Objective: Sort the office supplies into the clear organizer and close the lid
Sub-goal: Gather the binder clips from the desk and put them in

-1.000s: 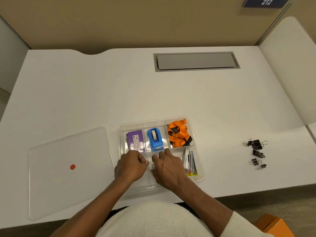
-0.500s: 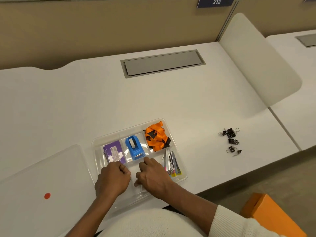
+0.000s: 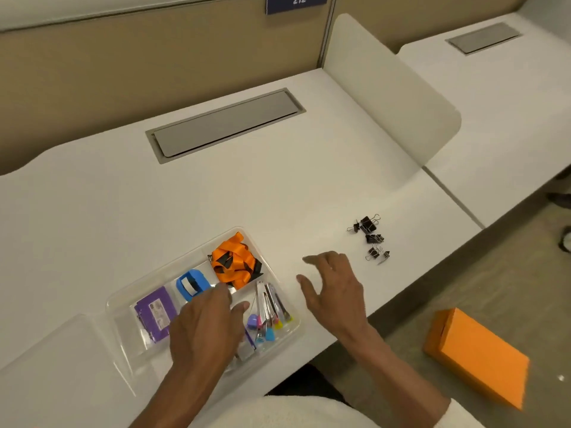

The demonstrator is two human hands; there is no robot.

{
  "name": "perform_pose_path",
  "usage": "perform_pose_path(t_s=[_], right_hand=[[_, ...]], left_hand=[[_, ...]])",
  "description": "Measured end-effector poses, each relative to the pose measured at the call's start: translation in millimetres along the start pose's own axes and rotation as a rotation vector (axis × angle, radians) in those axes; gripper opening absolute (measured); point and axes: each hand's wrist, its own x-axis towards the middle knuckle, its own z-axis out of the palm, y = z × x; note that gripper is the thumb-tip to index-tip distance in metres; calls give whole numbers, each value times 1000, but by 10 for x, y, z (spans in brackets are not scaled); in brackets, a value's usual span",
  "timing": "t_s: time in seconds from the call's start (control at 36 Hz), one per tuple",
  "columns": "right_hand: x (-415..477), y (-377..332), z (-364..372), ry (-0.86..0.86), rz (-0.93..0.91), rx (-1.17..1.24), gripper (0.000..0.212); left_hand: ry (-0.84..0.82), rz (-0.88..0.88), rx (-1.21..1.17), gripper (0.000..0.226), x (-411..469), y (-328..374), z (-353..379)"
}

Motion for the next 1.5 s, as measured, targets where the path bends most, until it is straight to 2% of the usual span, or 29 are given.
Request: perform_pose_path(t_s=[0.17,0.28,0.36,0.5,0.58,0.67,0.72,0.81,0.94,1.0,1.19,1.39,1.44,1.5], right_hand=[[155,970,-217,84,462,-104,74],[239,1423,-255,16,647,-62,91],[304,1627,-215,-50,674,-1,101],[445,1767,-117,-106,597,53,107],[530,1800,-63,-107,555,27,97],[590,1817,-22,-83,509,-4,77],[609,1829,0,-53,489,-2,59],[616,1849,6,-26,488,24,40],[567,1889,-50,-41,510,74,28],[539,1909,-71,-40,532,111,28],[601,1925,-118,-52,631,220,23],[694,1889,-115,-27,691,211,24],[695,1873,-109,-33,683,197,24],[681,1859,-111,-38,670,185,24]], left_hand=[[78,416,-28,31,433,788,36],[59,628,-22,30,778,1366,146],[57,726,34,38,1038,1795,260],[-8,826,155,72,1439,2388,505],[-74,898,206,99,1630,2577,627],[-128,960,251,110,1765,2677,726],[-149,998,280,107,1823,2711,776],[-149,1051,304,91,1866,2730,821],[-143,1040,286,45,1846,2778,824],[-123,1024,248,34,1817,2784,817],[-114,953,150,31,1742,2777,879],[-73,917,98,29,1697,2683,897],[-98,891,66,26,1685,2678,892],[-161,797,-68,23,1671,2663,875]])
